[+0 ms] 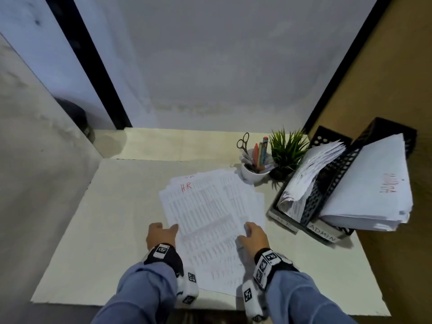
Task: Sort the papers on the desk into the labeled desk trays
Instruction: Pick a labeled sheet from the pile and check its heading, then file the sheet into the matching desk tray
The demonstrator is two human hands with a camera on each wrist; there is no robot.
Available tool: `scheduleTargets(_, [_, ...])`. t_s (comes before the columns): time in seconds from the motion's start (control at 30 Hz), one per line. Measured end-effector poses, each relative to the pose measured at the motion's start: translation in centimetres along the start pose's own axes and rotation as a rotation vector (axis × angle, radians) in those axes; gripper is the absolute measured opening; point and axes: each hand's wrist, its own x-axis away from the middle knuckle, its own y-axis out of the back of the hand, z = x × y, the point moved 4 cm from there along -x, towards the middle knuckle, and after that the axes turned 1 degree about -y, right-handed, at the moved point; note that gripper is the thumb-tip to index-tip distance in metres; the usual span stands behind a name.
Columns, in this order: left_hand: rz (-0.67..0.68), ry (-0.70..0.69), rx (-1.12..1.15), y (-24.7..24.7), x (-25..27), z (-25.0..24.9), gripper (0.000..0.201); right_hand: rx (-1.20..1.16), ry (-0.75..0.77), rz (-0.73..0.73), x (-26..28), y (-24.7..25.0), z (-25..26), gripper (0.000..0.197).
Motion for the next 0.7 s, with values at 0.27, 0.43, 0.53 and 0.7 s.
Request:
scheduleTargets(0.27, [0.084,-0.09,-0.05,-0.5,-0.4,0.0,0.062,-0.086,-0.087,0.005,-0.2,-1.6,-0.5,0.028])
scheduleTargets(0.43, [0.058,-0.22,0.01,0.1,-0.4,-0.4,0.037,-0.148,-0.152,0.055,0.0,-2.3,-0.7,0.037])
scheduleTargets(0.53, [0.134,-0.35,0.064,0.0,-0.3,-0.5,0.016,-0.173,-0.17,0.051,-0.5,-2.4,-1.3,0.043])
scheduleTargets(0.7, [0.398,-0.287,0.192,-0.6,0.1,-0.2,0.037,-0.458,-0.165,0.001,-0.8,-0.5,-0.8,0.057])
